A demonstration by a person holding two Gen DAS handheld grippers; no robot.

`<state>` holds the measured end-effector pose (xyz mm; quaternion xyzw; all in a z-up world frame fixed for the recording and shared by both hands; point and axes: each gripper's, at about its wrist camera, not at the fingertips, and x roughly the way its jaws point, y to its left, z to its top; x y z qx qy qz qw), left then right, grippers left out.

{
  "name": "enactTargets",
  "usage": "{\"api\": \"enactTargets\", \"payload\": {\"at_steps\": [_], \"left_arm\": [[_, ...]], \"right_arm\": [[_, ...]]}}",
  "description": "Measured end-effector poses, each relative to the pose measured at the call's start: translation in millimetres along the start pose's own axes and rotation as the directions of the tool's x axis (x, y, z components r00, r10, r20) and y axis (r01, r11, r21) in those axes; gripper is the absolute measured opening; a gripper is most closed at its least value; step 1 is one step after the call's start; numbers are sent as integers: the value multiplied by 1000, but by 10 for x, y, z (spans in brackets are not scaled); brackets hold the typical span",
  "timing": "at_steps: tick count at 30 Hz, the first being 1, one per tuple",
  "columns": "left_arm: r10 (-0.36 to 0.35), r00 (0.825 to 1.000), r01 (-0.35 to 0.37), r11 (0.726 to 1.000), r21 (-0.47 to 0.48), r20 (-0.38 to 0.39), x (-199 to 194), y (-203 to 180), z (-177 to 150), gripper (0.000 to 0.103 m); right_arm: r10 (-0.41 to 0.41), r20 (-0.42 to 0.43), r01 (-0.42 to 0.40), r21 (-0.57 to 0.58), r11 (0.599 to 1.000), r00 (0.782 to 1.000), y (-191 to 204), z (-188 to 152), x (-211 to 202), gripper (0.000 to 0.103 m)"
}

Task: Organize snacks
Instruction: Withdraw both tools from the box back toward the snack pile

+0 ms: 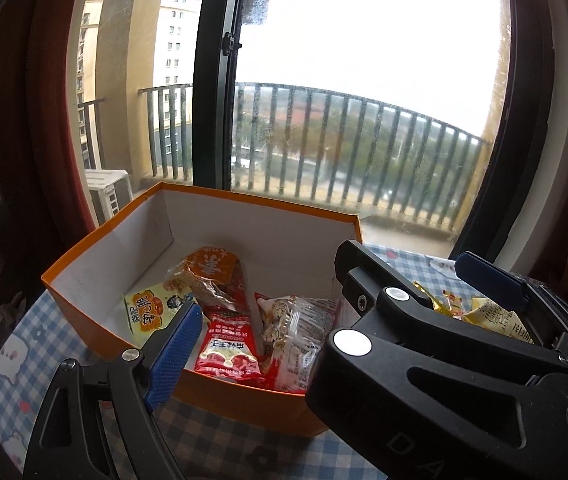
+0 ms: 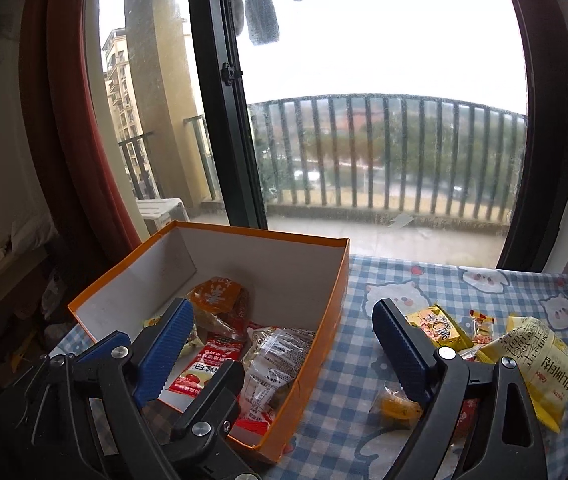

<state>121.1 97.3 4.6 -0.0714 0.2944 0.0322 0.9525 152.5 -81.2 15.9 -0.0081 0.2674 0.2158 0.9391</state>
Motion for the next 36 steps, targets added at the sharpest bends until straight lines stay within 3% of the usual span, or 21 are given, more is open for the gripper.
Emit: {"api": "enactTargets", "payload": {"at_steps": [20, 36], "left_arm": [[-83, 996, 80, 994, 71, 44, -343, -693, -198, 88], [-183, 983, 180, 974, 141, 11, -299, -1264, -473, 88]], "right_arm": [[-62, 44, 62, 8, 998, 997, -593, -160, -713, 93], [-162, 39, 160, 54, 986, 986, -1125, -476, -953, 93]]}}
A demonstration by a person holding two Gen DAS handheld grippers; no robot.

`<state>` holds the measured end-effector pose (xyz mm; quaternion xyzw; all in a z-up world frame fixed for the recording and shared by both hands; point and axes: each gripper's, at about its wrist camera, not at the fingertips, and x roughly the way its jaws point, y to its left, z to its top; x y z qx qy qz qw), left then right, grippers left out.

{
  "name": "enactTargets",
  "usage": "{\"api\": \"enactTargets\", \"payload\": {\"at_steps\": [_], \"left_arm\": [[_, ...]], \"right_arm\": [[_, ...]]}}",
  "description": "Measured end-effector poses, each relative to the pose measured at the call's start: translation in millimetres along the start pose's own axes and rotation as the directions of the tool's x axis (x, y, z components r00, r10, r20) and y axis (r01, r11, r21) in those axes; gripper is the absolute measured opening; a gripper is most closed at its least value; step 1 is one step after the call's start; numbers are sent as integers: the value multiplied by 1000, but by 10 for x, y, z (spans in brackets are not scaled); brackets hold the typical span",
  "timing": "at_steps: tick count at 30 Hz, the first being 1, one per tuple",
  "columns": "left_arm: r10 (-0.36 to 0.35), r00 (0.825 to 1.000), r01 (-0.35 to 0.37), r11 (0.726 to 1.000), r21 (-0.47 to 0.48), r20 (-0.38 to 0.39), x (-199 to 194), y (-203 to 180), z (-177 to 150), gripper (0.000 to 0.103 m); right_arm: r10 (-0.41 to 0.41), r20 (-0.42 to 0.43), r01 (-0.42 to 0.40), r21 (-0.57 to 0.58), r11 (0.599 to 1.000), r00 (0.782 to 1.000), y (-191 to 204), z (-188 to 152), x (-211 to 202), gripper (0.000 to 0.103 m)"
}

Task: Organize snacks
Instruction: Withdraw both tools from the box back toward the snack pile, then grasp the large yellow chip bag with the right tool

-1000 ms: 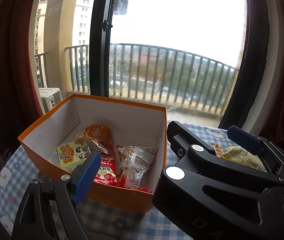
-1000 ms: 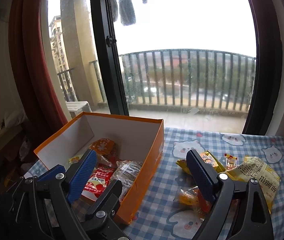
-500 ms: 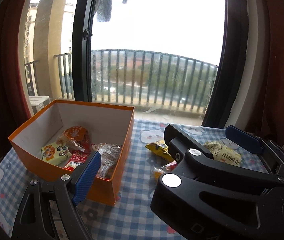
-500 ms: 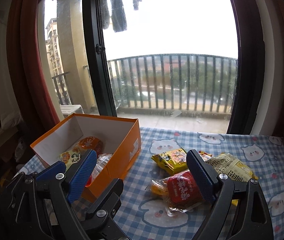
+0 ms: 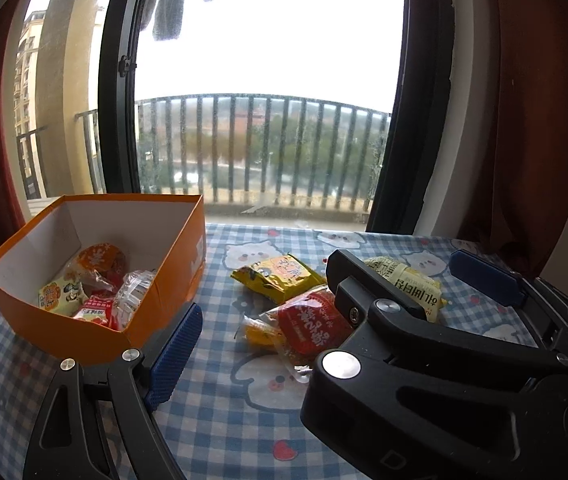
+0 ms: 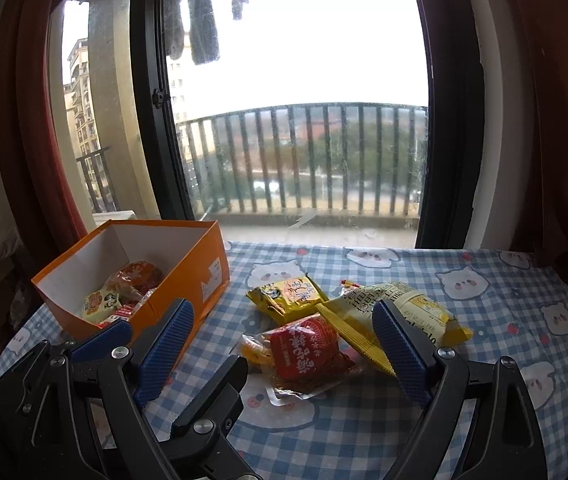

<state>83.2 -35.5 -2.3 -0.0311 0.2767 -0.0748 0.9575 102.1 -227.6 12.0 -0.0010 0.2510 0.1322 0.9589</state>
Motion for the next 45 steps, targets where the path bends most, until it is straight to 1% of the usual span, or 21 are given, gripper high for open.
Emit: {"api": "enactTargets", "payload": {"at_steps": [5, 8, 10, 12, 16, 20, 27, 35, 37, 39, 41, 43, 44, 45], "left_arm": [[-34, 999, 34, 999, 18, -5, 42, -134, -47, 88], [-43, 999, 43, 999, 28, -9, 86, -233, -86, 88], [-41, 999, 42, 998, 36, -13, 123, -295, -108, 88], [-23, 999, 24, 999, 46, -24, 167, -357, -128, 88], [-12, 999, 14, 998, 62, -44, 271, -451, -189, 88], [2, 997, 3, 997, 72, -74, 396, -513, -250, 88], [54, 992, -44, 995, 91, -118, 646, -522, -353, 88], [44, 980, -31, 997, 70, -196, 908, -504, -425, 88], [40, 977, -29, 998, 59, -210, 950, -494, -418, 88], [56, 975, -44, 997, 57, -214, 976, -489, -400, 88], [71, 975, -59, 996, 63, -210, 983, -487, -380, 88], [75, 975, -63, 996, 66, -209, 985, -483, -354, 88], [75, 975, -63, 996, 65, -210, 991, -481, -346, 88], [75, 974, -62, 996, 66, -213, 1002, -478, -340, 88]], "right_arm": [[-39, 16, 39, 12, 999, 999, -180, -89, -49, 91], [-66, 23, 65, 20, 998, 998, -279, -140, -59, 90], [-70, 20, 70, 34, 997, 997, -358, -182, -53, 89], [-76, 20, 75, 55, 996, 997, -436, -231, -32, 89], [-125, 37, 122, 72, 990, 991, -561, -317, 1, 89], [-126, 7, 125, 90, 988, 992, -689, -394, 105, 88], [-135, -61, 141, 111, 984, 989, -812, -543, 388, 81], [-146, -137, 162, 113, 980, 980, -911, -656, 648, 76], [-141, -151, 159, 113, 981, 978, -925, -655, 703, 72], [-137, -157, 156, 117, 981, 978, -935, -647, 738, 72], [-141, -154, 159, 110, 981, 978, -934, -628, 757, 68], [-147, -149, 164, 110, 980, 978, -943, -607, 769, 59], [-147, -151, 164, 112, 980, 978, -951, -597, 785, 56], [-143, -159, 163, 117, 980, 977, -961, -590, 806, 48]]}}
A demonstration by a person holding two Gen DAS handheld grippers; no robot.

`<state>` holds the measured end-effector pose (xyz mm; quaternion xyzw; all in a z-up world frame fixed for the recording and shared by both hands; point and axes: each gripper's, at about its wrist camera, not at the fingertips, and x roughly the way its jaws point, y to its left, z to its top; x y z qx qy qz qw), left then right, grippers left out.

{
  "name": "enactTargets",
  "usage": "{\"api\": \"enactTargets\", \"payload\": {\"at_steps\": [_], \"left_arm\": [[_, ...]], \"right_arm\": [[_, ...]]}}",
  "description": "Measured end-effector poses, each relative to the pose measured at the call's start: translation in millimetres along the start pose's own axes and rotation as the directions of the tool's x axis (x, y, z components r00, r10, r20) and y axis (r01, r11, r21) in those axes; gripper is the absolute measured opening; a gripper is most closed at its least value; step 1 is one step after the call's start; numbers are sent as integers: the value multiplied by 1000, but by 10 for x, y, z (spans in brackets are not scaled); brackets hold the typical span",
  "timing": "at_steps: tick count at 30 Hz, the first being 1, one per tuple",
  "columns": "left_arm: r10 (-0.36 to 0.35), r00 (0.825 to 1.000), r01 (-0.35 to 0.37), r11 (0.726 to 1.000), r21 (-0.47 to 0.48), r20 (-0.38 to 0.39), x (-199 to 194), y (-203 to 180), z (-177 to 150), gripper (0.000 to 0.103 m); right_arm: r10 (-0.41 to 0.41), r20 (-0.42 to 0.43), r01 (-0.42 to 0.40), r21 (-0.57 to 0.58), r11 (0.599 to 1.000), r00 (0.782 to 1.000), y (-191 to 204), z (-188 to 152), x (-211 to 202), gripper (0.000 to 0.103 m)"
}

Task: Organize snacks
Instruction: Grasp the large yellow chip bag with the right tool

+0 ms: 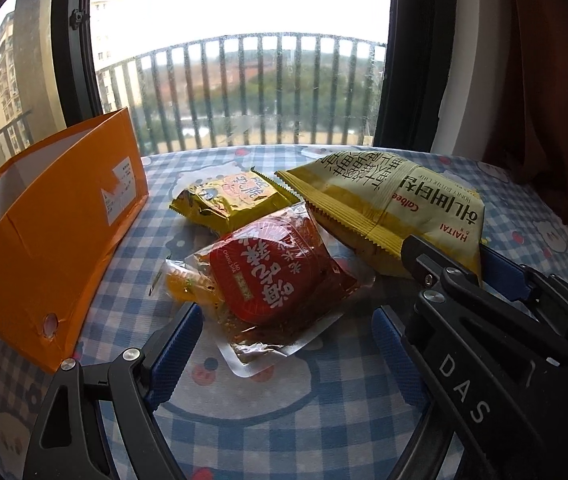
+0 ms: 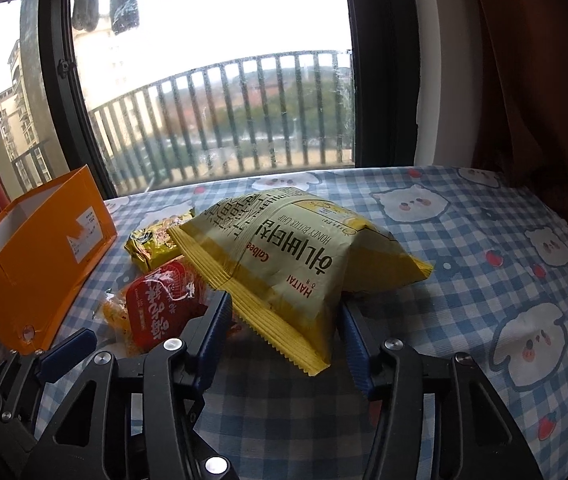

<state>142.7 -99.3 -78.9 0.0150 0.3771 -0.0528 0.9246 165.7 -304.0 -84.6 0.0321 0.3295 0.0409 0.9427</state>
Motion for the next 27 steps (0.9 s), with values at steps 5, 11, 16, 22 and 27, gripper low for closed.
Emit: {"api": "enactTargets", "payload": {"at_steps": [5, 11, 16, 22, 27], "left_arm": [[3, 1000, -2, 1000, 10, -28, 65, -4, -4, 88], [8, 1000, -8, 1000, 18, -5, 19, 6, 11, 88], [40, 999, -39, 998, 41, -26, 77, 39, 83, 88], [48, 999, -48, 996, 77, 5, 80, 36, 267, 88], [37, 999, -36, 998, 51, -10, 224, 84, 358, 88]], "right_arm": [[70, -83, -67, 47, 997, 994, -56, -17, 175, 20], [66, -44, -65, 33, 997, 997, -19, -35, 84, 9], [42, -40, -41, 20, 999, 998, -4, -5, 66, 8], [31, -43, -30, 16, 999, 999, 34, 137, 76, 8], [15, -32, -15, 7, 1000, 999, 69, 251, 135, 8]]}}
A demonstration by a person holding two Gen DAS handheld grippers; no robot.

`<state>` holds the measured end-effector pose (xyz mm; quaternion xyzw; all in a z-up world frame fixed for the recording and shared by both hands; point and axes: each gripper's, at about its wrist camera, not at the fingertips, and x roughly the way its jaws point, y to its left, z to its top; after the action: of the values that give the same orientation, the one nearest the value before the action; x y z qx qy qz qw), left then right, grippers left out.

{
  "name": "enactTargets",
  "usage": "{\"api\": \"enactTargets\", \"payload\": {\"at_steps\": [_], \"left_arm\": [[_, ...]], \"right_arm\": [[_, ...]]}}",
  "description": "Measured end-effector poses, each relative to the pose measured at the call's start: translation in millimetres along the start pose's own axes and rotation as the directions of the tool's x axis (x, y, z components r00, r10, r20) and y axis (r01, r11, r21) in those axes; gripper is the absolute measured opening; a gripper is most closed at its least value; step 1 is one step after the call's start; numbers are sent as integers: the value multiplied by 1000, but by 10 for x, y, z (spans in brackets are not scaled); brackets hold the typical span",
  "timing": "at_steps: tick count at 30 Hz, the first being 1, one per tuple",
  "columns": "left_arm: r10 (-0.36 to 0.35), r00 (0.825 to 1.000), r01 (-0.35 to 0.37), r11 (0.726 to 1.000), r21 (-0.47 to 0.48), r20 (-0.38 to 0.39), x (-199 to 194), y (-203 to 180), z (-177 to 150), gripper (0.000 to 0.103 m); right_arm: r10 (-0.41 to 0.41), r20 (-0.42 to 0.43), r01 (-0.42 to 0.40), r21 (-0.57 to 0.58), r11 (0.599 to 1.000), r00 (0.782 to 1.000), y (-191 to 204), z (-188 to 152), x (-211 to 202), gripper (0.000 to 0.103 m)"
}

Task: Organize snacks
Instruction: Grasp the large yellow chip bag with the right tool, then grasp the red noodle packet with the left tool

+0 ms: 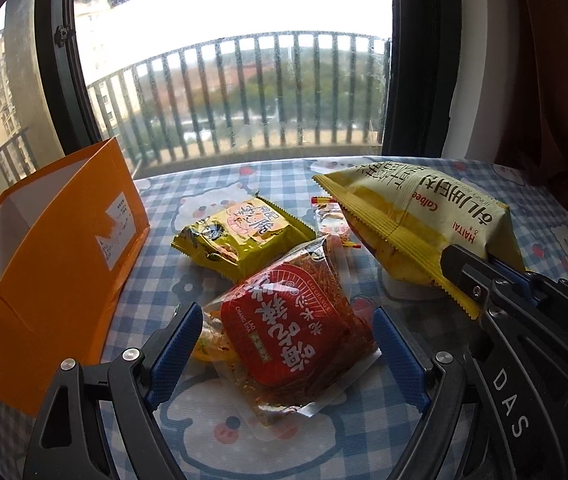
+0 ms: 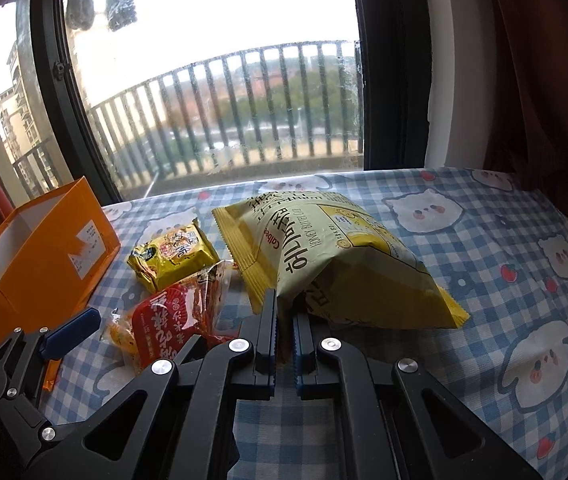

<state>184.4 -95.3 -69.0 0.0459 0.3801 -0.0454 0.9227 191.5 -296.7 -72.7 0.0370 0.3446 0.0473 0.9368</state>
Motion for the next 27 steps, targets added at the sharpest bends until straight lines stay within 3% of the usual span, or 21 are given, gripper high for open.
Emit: {"api": "enactTargets", "payload": {"at_steps": [3, 7, 13, 18, 23, 27], "left_arm": [[22, 1000, -22, 1000, -9, -12, 141, 24, 9, 88], [-5, 1000, 4, 1000, -31, -31, 246, 26, -17, 94], [-28, 999, 27, 999, -42, -23, 276, 50, -28, 94], [-78, 997, 77, 997, -29, -11, 229, 17, -49, 74], [-122, 992, 122, 992, -13, -10, 169, 2, -49, 48], [-127, 992, 127, 992, -3, -9, 125, -1, -70, 41]], "right_arm": [[-21, 10, 21, -7, 1000, 1000, 9, 15, 72, 8], [-32, 4, 32, -6, 999, 999, -6, -16, 183, 8], [-17, -4, 17, 13, 1000, 1000, -22, -39, 257, 8], [-8, 1, 8, 20, 1000, 1000, -25, -66, 243, 9], [19, -5, -19, 45, 999, 1000, -50, -85, 212, 9], [29, -9, -28, 63, 998, 1000, -51, -114, 173, 9]]}}
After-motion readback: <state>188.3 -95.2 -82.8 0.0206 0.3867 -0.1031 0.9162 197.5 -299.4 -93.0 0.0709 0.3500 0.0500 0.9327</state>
